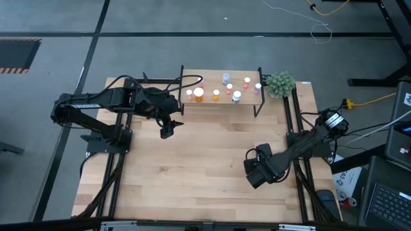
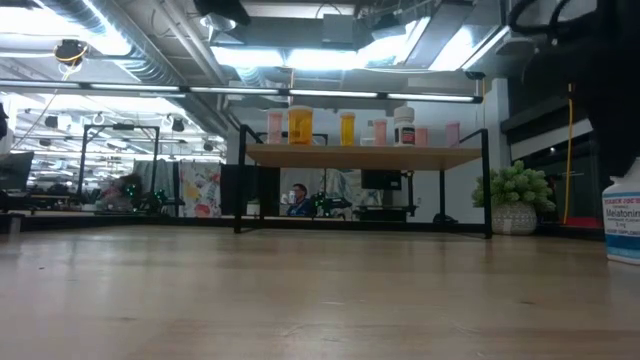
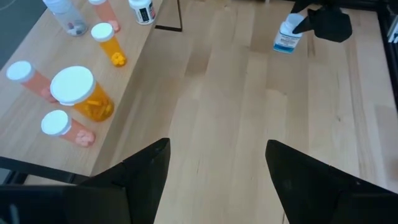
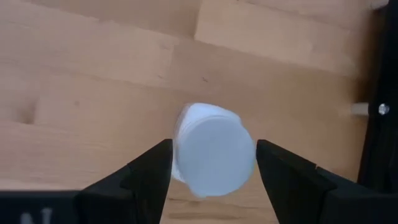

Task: Pick and place medicine bottles onto shelf by color
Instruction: Put the big white pill bottle on the shelf

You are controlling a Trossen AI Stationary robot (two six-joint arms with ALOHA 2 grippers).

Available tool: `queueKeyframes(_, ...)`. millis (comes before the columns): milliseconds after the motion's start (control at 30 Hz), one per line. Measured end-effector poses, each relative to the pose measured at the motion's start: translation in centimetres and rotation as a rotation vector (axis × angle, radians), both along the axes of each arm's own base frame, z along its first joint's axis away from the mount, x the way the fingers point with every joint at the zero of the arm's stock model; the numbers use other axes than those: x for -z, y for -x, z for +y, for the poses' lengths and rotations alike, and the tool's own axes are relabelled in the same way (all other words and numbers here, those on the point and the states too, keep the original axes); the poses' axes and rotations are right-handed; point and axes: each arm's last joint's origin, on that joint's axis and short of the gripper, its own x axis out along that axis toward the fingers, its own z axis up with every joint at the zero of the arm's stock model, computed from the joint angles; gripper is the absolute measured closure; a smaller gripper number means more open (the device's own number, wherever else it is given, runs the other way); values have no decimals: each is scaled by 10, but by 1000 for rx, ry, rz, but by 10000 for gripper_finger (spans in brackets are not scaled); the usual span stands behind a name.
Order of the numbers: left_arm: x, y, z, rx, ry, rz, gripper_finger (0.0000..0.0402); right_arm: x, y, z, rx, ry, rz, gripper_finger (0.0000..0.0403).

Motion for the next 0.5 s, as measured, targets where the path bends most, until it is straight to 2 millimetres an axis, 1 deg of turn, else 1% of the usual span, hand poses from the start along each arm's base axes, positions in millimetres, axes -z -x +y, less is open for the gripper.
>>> queueKeyframes(133,1,1,0,0,0,11,140,11,2,0,16,-40,8,169)
queueKeyframes(267,1,1,0,1,-1,11,140,17,4,-1,18,-44,11,169)
queueKeyframes(500,1,1,0,1,-2,11,140,18,4,-3,9,-13,-1,173)
